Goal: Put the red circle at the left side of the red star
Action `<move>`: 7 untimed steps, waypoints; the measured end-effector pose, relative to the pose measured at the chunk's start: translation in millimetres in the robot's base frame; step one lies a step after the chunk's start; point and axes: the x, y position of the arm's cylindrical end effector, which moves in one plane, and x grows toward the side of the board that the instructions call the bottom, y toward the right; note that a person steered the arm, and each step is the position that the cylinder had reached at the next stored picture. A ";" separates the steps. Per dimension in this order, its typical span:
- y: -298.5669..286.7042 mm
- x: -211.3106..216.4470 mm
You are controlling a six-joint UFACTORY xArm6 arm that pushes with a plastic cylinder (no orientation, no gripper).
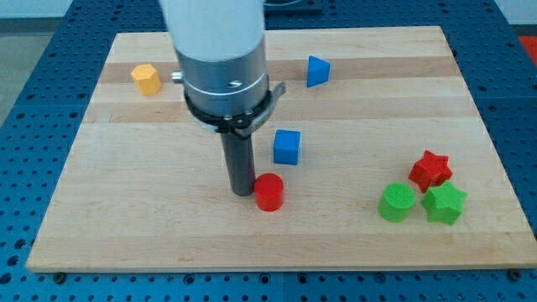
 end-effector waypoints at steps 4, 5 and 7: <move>50.0 -29.3; 64.8 -35.2; -1.8 15.9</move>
